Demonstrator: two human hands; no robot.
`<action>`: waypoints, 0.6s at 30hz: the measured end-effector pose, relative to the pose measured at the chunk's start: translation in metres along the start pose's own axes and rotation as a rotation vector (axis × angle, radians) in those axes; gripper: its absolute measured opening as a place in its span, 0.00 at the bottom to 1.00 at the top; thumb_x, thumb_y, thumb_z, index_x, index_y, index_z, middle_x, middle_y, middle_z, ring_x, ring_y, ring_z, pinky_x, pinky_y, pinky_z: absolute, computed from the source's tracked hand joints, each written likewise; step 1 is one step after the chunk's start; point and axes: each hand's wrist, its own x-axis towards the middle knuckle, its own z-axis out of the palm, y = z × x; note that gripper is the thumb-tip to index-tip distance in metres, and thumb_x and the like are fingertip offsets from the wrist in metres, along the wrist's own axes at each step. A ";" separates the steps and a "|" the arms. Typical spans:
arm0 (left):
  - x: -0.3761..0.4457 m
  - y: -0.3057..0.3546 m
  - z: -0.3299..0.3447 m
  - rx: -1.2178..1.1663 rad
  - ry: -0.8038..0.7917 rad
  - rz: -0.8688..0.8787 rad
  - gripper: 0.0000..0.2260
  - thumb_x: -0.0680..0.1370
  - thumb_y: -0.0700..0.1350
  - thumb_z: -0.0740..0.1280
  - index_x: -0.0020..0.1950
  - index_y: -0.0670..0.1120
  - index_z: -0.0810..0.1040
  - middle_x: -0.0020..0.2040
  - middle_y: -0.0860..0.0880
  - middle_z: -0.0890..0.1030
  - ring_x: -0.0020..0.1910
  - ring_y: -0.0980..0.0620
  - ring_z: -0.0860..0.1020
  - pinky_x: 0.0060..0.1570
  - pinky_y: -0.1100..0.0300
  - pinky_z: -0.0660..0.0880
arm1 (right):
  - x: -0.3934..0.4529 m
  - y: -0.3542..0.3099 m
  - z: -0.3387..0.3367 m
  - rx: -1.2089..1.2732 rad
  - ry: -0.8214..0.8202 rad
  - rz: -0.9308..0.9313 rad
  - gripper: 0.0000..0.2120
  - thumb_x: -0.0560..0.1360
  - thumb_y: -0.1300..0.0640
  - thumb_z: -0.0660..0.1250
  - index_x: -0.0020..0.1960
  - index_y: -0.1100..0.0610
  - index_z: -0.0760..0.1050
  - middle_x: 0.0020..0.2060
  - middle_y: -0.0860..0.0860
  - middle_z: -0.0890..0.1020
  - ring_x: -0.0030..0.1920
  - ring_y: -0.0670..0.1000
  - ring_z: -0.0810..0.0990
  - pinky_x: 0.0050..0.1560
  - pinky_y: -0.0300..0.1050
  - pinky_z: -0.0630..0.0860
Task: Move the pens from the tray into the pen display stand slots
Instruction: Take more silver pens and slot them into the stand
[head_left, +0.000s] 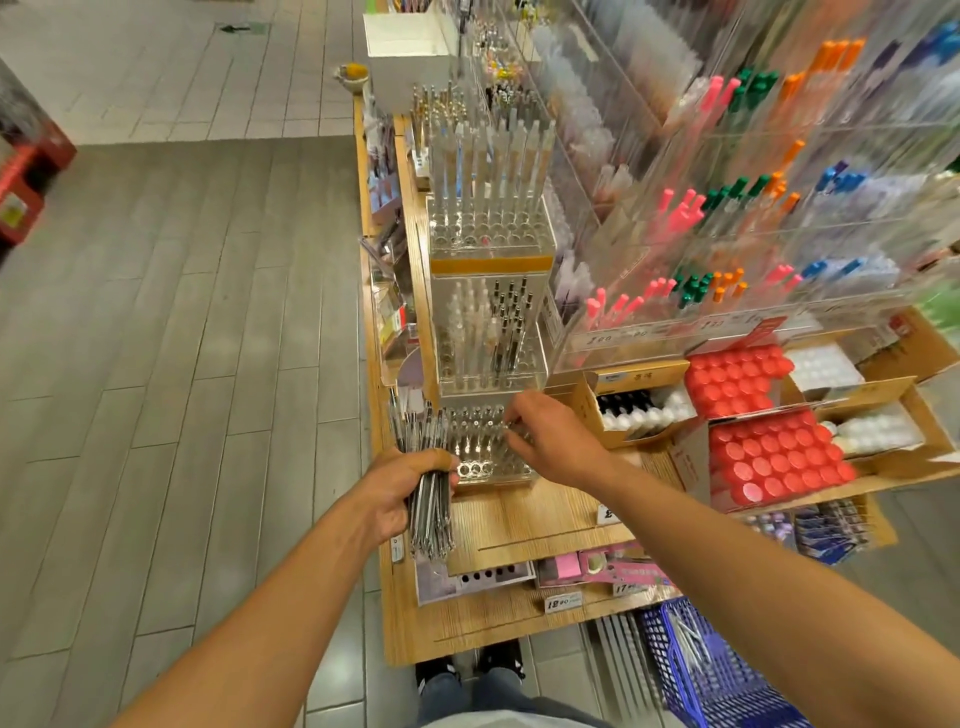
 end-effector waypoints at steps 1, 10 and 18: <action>0.001 0.000 -0.001 0.000 0.000 0.003 0.07 0.72 0.31 0.71 0.49 0.32 0.79 0.34 0.39 0.81 0.28 0.48 0.80 0.27 0.58 0.79 | -0.001 0.000 0.002 -0.033 0.008 -0.029 0.05 0.77 0.56 0.66 0.51 0.57 0.73 0.46 0.51 0.76 0.46 0.51 0.75 0.46 0.47 0.76; 0.008 -0.002 -0.006 0.013 -0.029 0.002 0.10 0.71 0.32 0.73 0.51 0.33 0.78 0.35 0.39 0.81 0.30 0.47 0.81 0.28 0.57 0.80 | -0.007 -0.001 0.014 -0.222 0.081 -0.063 0.10 0.77 0.56 0.67 0.54 0.60 0.81 0.47 0.53 0.77 0.50 0.54 0.73 0.50 0.48 0.73; 0.008 -0.005 -0.009 0.025 -0.038 0.001 0.11 0.70 0.32 0.73 0.51 0.33 0.78 0.35 0.39 0.81 0.30 0.47 0.81 0.30 0.55 0.81 | -0.004 -0.011 0.016 -0.355 0.076 0.006 0.13 0.78 0.49 0.63 0.55 0.55 0.80 0.49 0.50 0.76 0.51 0.52 0.71 0.47 0.46 0.67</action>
